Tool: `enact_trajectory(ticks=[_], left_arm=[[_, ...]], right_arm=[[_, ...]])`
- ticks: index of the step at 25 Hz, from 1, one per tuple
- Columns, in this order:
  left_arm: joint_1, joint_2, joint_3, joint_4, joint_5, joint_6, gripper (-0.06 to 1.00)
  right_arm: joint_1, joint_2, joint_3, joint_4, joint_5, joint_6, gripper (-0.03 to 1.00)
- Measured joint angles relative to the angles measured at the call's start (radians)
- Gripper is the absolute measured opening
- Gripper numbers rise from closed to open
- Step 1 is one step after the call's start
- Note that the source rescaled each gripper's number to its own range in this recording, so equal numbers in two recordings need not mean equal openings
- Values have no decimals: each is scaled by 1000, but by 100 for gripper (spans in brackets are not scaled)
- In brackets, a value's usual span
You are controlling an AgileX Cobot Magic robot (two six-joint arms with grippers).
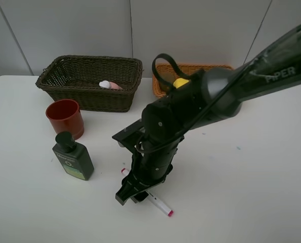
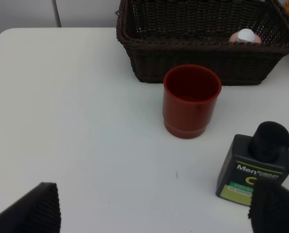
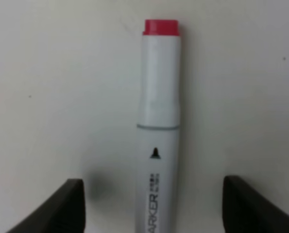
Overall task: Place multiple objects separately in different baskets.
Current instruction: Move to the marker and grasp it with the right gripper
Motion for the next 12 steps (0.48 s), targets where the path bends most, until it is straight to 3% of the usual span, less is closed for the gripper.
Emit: enact_trajectory(ticks=[12], left_arm=[[0, 0, 0, 0, 0, 0, 100]], right_arm=[[0, 1, -3, 0, 4, 0, 58]])
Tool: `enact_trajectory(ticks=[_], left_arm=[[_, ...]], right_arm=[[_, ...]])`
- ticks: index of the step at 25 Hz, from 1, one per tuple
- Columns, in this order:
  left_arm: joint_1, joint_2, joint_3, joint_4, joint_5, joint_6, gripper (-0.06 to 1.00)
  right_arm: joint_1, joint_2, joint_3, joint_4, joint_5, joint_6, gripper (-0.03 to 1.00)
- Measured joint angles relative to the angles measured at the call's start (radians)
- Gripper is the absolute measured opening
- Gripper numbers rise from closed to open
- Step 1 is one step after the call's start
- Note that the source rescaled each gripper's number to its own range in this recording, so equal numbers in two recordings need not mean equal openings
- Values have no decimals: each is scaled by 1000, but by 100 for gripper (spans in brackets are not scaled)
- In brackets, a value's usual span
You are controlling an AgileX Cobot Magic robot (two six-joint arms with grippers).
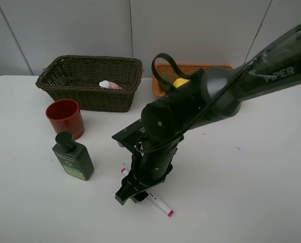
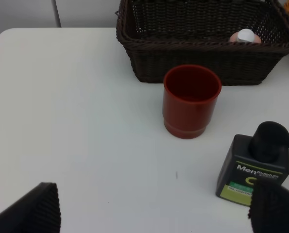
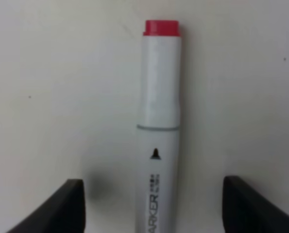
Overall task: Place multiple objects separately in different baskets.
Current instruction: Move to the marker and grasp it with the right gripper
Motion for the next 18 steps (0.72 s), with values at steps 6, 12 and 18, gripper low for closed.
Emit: enact_trajectory(ticks=[6, 12, 18], left_arm=[[0, 0, 0, 0, 0, 0, 100], [0, 0, 0, 0, 0, 0, 100], [0, 0, 0, 0, 0, 0, 100]], right_arm=[[0, 0, 0, 0, 0, 0, 58], [0, 0, 0, -19, 0, 1, 57], [0, 1, 0, -55, 0, 1, 50]])
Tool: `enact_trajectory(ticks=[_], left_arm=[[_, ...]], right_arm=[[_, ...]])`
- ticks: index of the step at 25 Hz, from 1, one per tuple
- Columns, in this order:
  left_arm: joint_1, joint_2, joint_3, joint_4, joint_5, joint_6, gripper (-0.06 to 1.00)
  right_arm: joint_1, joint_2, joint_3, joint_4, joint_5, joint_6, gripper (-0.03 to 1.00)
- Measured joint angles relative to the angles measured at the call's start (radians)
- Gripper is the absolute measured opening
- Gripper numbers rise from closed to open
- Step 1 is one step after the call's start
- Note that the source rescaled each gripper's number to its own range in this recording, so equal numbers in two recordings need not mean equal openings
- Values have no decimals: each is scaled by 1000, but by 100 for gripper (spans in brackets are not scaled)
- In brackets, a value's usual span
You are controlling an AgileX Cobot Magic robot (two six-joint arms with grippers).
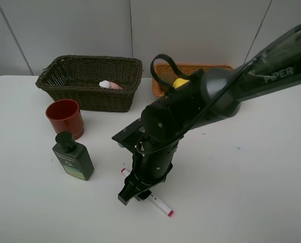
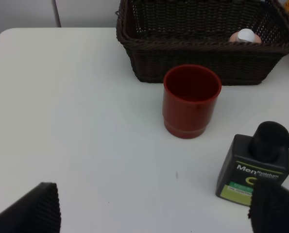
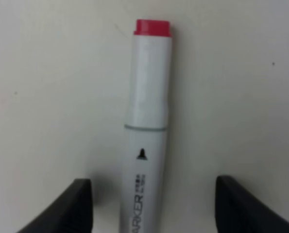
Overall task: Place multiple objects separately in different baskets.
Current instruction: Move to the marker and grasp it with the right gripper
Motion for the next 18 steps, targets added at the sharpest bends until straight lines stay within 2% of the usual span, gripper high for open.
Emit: enact_trajectory(ticks=[6, 8, 11, 14, 15, 18], left_arm=[[0, 0, 0, 0, 0, 0, 100], [0, 0, 0, 0, 0, 0, 100], [0, 0, 0, 0, 0, 0, 100], [0, 0, 0, 0, 0, 0, 100], [0, 0, 0, 0, 0, 0, 100], [0, 0, 0, 0, 0, 0, 100]], right_arm=[[0, 1, 0, -16, 0, 0, 50], [0, 1, 0, -21, 2, 0, 46], [0, 1, 0, -24, 17, 0, 30], [0, 1, 0, -24, 33, 0, 3], [0, 1, 0, -24, 35, 1, 0], [0, 1, 0, -24, 37, 1, 0]])
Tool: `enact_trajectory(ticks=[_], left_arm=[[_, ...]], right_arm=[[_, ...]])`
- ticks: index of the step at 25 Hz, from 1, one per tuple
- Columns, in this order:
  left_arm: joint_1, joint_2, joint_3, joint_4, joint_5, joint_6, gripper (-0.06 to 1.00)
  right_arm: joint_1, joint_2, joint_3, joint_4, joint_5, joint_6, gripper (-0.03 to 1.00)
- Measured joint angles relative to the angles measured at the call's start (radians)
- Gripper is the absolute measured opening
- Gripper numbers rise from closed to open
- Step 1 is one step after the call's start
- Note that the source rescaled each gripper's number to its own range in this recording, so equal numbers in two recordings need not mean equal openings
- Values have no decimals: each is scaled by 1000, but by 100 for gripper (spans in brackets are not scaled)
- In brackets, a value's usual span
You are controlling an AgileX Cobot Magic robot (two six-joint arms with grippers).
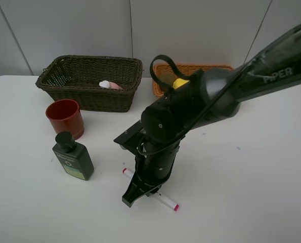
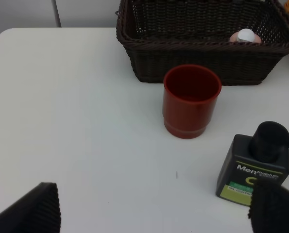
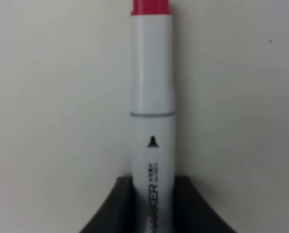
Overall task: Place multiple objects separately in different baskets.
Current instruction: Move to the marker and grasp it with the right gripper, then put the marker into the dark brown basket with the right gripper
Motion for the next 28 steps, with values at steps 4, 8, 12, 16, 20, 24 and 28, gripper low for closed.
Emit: enact_trajectory(ticks=[4, 8, 12, 16, 20, 24, 28], left_arm=[[0, 0, 0, 0, 0, 0, 100], [0, 0, 0, 0, 0, 0, 100], [0, 0, 0, 0, 0, 0, 100], [0, 0, 0, 0, 0, 0, 100], [0, 0, 0, 0, 0, 0, 100], [0, 0, 0, 0, 0, 0, 100], [0, 0, 0, 0, 0, 0, 100]], right_arm=[[0, 0, 0, 0, 0, 0, 0], [0, 0, 0, 0, 1, 0, 0], [0, 0, 0, 0, 1, 0, 0], [0, 0, 0, 0, 4, 0, 0], [0, 3, -30, -13, 68, 0, 0], [0, 8, -134, -56, 185, 0, 0], [0, 8, -271, -103, 284, 0, 0]])
